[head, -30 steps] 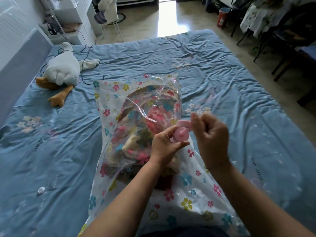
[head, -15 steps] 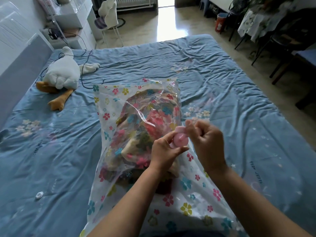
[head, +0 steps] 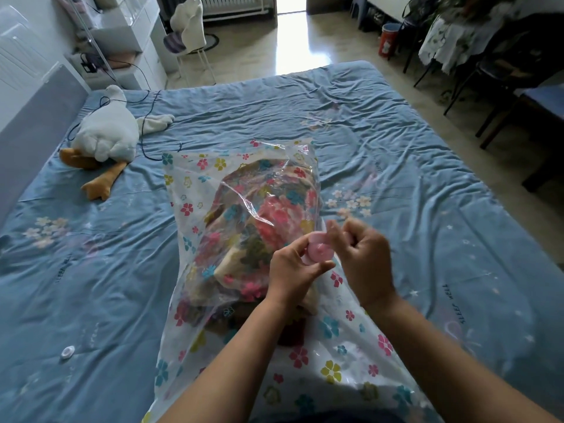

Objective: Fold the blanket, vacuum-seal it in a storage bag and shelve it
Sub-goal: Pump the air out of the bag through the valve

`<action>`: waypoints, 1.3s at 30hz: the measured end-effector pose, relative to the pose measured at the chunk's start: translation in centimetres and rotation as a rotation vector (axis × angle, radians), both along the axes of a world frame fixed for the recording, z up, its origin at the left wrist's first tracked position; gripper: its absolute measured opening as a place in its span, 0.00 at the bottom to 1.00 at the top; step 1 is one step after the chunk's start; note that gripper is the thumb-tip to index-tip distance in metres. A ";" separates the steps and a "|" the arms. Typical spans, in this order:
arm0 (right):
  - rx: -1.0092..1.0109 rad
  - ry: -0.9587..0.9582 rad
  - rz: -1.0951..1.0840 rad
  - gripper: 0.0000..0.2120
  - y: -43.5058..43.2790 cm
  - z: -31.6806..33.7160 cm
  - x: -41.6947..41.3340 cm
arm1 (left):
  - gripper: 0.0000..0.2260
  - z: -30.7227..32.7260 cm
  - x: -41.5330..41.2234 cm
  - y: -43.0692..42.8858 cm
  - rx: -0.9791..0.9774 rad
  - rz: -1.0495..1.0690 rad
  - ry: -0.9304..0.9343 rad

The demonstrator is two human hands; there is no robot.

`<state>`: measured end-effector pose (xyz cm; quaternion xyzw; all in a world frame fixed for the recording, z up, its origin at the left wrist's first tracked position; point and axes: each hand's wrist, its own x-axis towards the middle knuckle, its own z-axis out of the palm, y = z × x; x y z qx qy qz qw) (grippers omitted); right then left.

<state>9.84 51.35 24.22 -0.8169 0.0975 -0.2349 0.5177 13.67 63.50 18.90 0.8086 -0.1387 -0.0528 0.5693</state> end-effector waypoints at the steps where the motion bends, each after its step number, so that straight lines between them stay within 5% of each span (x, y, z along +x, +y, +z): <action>1: -0.057 0.115 0.003 0.27 -0.3 -1.3 0.2 | 0.23 0.0 -0.1 0.0 -0.003 -0.004 0.001; 4: -0.076 0.215 0.028 0.27 -0.6 -2.0 0.3 | 0.22 0.1 -0.4 0.1 -0.022 -0.002 0.012; 8: 0.160 -0.140 -0.003 0.29 0.6 3.0 -0.7 | 0.24 0.1 0.5 0.4 0.016 -0.003 -0.022; 11: 0.155 -0.266 -0.043 0.25 0.9 4.6 -0.9 | 0.27 -0.1 0.3 0.3 0.024 0.005 -0.015; 18: -0.129 0.226 -0.003 0.28 -0.4 -2.1 0.5 | 0.24 0.4 -0.3 -0.2 -0.013 0.003 0.004; 26: 0.146 -0.269 -0.050 0.27 0.5 4.3 -0.4 | 0.27 0.3 0.0 0.1 -0.004 0.011 -0.029; 33: -0.074 0.242 0.016 0.28 -0.4 -2.2 0.3 | 0.23 0.1 -0.7 0.0 -0.028 0.009 -0.002; 39: 0.201 -0.242 0.044 0.27 0.4 4.9 -0.2 | 0.27 0.1 0.4 0.4 0.001 0.023 -0.019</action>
